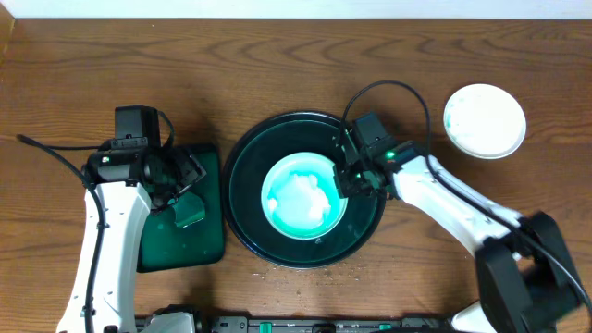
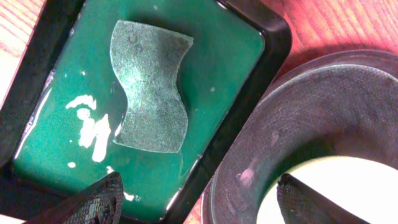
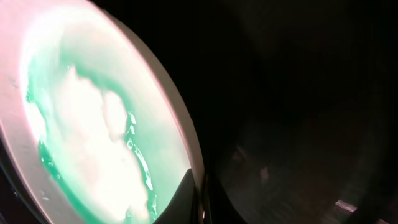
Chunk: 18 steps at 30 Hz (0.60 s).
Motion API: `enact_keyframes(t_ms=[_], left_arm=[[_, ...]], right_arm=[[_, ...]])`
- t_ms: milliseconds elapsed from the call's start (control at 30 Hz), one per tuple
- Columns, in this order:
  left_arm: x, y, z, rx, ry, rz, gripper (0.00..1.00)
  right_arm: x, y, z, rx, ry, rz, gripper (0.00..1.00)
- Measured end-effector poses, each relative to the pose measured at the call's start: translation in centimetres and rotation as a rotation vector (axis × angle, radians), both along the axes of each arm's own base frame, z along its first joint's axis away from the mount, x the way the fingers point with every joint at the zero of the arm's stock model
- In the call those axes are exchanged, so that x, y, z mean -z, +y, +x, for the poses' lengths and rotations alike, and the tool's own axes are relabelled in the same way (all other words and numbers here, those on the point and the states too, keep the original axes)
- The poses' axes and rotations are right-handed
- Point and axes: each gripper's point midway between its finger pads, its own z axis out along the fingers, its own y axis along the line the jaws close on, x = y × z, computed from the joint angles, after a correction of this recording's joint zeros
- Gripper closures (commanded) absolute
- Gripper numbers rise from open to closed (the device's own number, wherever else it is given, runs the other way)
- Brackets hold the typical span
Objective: Clean dirty plates on tray and stack at the side
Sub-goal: 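Lift the light-green plate off the black tray with the right gripper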
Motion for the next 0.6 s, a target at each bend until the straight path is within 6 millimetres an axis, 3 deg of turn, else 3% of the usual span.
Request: enact_keyframes(t_ms=[133, 367, 600], left_arm=[[0.0, 0.0, 0.0, 0.0, 0.0, 0.0, 0.2], [0.0, 0.0, 0.0, 0.0, 0.0, 0.0, 0.2], [0.0, 0.0, 0.0, 0.0, -0.001, 0.0, 0.2]], right_arm=[[-2.6, -1.3, 0.9, 0.027, -0.091, -0.052, 0.99], [-2.9, -3.9, 2.1, 0.032, -0.19, -0.224, 0.99], [-5.5, -2.6, 3.4, -0.063, -0.414, -0.375, 0.99]])
